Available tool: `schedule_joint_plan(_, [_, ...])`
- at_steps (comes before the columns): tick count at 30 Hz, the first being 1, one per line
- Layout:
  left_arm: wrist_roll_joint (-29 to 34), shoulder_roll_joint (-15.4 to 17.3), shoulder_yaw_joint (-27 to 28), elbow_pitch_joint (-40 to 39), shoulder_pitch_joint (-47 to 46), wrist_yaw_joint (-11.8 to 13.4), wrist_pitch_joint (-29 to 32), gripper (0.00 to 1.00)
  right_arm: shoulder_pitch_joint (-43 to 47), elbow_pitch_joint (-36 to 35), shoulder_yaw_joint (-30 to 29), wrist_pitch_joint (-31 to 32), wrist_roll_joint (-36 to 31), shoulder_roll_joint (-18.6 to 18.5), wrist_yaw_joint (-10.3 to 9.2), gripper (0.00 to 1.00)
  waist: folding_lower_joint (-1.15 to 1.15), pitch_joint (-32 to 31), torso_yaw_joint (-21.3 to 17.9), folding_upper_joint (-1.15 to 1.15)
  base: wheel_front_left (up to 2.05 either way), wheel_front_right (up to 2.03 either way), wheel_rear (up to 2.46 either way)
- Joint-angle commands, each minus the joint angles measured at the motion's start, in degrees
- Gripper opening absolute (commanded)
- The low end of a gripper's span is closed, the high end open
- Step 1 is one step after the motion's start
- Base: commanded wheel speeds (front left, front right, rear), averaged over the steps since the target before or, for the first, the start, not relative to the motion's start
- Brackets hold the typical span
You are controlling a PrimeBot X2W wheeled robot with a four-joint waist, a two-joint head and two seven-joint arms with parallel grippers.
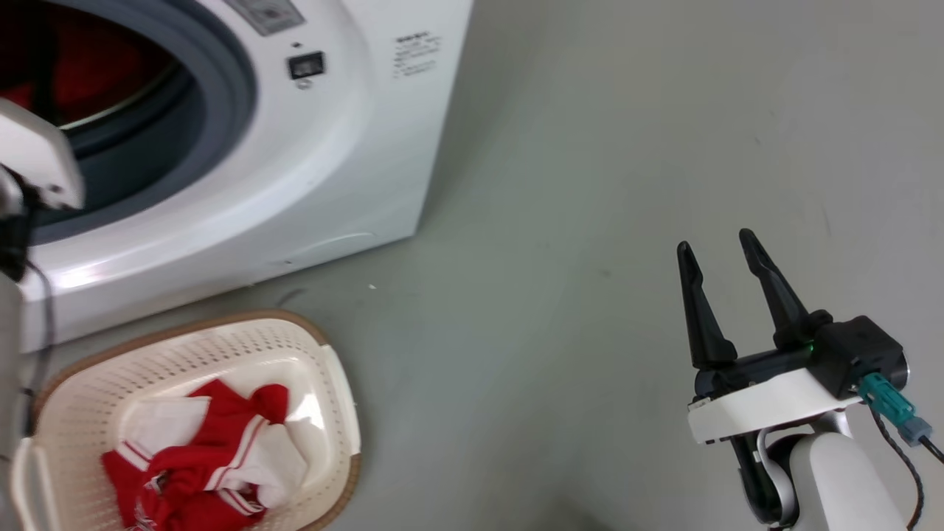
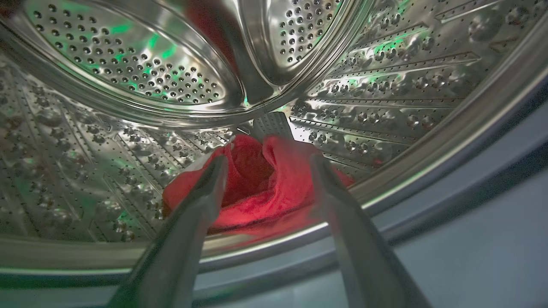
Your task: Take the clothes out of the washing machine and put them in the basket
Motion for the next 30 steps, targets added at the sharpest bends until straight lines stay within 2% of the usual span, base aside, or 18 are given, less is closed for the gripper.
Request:
schedule_joint_plan(1, [0.54,2.13,-0.14,0.67,-2.22,-0.46,1.76,1.00,-1.05,0.77,0.52,-0.63,0.85,0.02,-0.04,1.00,0.00,4.29,-4.26,0.00,0.00,0.00,0.00])
schedule_joint_plan(6, [1.71,7.66,-1.21,1.66,-7.97,-1.47,8.46,1.00,-2.44,2.22,2.05,-1.61,3.17,0.03,-0.04,1.00,0.00,8.30,-7.35,0.00,0.00,0.00,0.00])
schedule_joint_plan(11, [2.78,12.16,-3.77,1.36,-13.34,-2.68,17.13,1.00,-3.71,2.73,3.46,-1.94,5.35,0.02,-0.04,1.00,0.00,11.76,-8.85,0.00,0.00,0.00,0.00])
schedule_joint_plan(19, [0.75,16.49,-8.08,-0.94,-18.61,-3.34,31.46,1.00,-5.26,1.31,4.82,-1.90,7.16,0.01,-0.04,1.00,0.00,15.35,-9.84,0.00,0.00,0.00,0.00])
schedule_joint_plan(27, [-4.87,19.51,-12.01,-3.73,-17.83,-3.41,46.86,1.00,-5.60,1.01,5.80,-1.90,8.10,0.00,-0.04,1.00,0.00,16.65,-10.44,0.00,0.00,0.00,0.00])
schedule_joint_plan(29, [-5.39,20.07,-12.05,-4.62,-17.63,-3.44,47.66,1.00,-5.65,0.99,5.88,-1.90,8.16,0.00,-0.04,1.00,0.00,16.78,-10.54,0.00,0.00,0.00,0.00])
schedule_joint_plan(30, [-6.20,20.83,-11.63,-6.26,-17.30,-3.41,48.49,0.27,-5.76,0.97,5.93,-1.91,8.27,0.00,-0.04,1.00,0.00,17.03,-10.78,0.00,0.00,0.00,0.00])
